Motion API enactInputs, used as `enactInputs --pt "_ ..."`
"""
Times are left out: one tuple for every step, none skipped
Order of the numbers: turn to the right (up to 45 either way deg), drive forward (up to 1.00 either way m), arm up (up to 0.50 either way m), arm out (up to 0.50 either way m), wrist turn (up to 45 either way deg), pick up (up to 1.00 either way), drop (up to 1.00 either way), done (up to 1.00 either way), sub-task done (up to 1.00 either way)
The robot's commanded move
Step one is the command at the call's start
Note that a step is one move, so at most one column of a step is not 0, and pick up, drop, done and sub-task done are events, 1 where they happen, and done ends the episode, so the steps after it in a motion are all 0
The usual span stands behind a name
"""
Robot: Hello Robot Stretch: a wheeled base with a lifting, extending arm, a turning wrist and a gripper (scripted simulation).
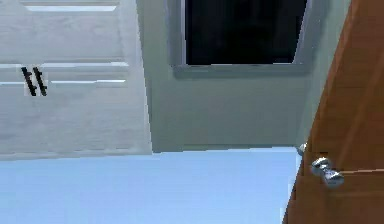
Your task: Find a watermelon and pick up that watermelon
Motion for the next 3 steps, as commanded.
enactInputs --pt "0.0 0.90 0.00 0.00 0.0 0.00 0.00 0.00 0.00" --pt "45.0 0.00 0.00 0.00 0.0 0.00 0.00 0.00 0.00" --pt "6.0 0.00 0.00 0.00 0.0 0.00 0.00 0.00 0.00"
